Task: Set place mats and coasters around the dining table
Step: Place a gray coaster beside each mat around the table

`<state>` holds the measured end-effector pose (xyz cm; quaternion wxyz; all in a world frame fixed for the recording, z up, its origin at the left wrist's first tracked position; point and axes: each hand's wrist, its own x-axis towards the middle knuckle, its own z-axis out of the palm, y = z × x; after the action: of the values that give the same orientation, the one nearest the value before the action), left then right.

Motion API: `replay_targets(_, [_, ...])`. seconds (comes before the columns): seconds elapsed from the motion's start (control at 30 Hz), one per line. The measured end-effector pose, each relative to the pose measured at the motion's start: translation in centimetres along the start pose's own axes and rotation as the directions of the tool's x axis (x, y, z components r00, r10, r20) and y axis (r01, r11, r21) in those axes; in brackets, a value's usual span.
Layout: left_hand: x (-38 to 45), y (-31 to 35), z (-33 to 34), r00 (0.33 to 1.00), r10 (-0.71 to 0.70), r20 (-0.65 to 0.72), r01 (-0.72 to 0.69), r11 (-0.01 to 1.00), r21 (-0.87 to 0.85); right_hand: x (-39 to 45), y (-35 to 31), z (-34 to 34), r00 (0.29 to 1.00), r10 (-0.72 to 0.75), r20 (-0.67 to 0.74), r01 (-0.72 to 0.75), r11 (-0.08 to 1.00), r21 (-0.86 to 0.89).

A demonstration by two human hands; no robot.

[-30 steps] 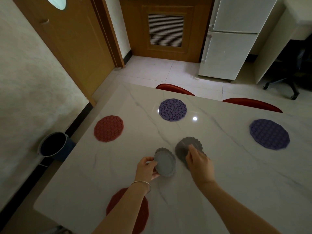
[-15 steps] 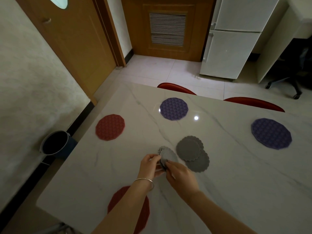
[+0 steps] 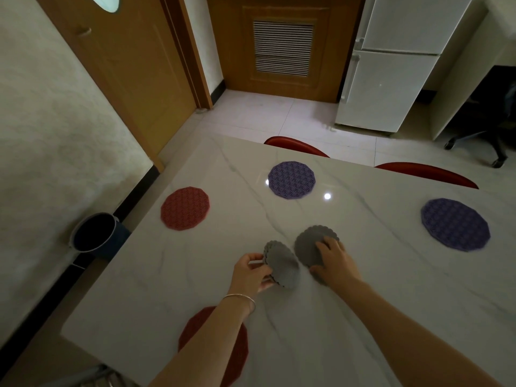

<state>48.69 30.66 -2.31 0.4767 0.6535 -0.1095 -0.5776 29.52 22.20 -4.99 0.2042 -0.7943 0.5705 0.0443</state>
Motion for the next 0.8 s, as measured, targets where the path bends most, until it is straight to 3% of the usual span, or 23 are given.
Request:
replay_targets(0.2, [0.1,-0.2,-0.2,1.0,-0.015,-0.004,0.014,1.0,-0.021,0.1,-0.2,-0.7,0.989,-0.144,0.014,0.143,0.954,-0.265])
replay_targets(0.3, [0.2,-0.2,-0.3,1.0,-0.021,-0.006,0.021,0.999,-0.036,-1.0,-1.1,-1.8,0.989,-0.102,-0.105,0.086,0.985,-0.152])
replay_targets(0.37, [0.2,-0.1,-0.3,1.0,-0.03,-0.006,0.03,0.998,-0.055,-2.1,-1.9,-2.2,0.95,-0.047,-0.308,0.057,0.998,0.025])
replay_targets(0.47, [0.4,0.0,-0.1,0.998,-0.05,-0.026,0.049,0.998,-0.044,-3.8,-3.9,-2.1,0.851,-0.115,-0.512,0.204,0.971,0.122])
replay_targets(0.63, [0.6,-0.2,0.2,0.995,-0.072,-0.067,0.069,0.997,-0.047,-5.6,-6.4,0.6,0.817,-0.309,-0.488,0.386,0.92,0.064])
replay_targets(0.8, [1.0,-0.6,0.3,0.999,0.011,-0.046,-0.009,0.998,0.056,-5.9,-5.8,2.1,0.833,-0.37,-0.41,0.451,0.885,0.118])
